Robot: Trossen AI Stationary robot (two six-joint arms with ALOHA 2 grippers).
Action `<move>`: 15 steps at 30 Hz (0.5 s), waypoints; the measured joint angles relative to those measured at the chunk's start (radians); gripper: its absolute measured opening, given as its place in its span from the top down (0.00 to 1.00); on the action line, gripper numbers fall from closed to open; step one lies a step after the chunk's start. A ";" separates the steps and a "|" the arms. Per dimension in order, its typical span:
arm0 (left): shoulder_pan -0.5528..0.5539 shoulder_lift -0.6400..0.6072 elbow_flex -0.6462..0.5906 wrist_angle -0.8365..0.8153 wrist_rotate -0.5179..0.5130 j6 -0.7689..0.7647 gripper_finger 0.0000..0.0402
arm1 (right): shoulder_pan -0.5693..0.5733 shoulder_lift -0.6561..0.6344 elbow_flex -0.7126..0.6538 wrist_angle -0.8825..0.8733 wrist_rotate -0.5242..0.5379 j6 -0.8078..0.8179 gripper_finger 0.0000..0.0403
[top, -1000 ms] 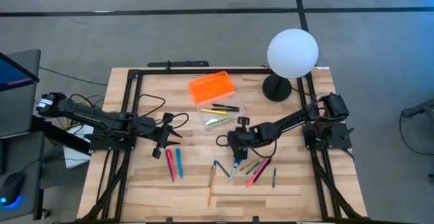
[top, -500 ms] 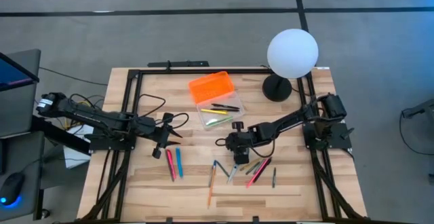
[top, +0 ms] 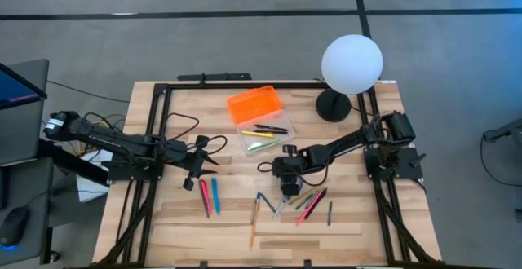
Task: Pick & place school supplies into a supply box
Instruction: Put the top green crayon into the supply box
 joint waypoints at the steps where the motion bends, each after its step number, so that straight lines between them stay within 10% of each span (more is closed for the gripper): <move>1: 0.000 0.000 0.000 0.000 0.000 0.000 0.72 | 0.000 0.000 0.000 -0.008 0.002 0.002 0.86; 15: 0.000 0.000 0.000 0.000 0.000 0.000 0.72 | 0.000 0.000 -0.001 -0.025 0.011 0.004 0.98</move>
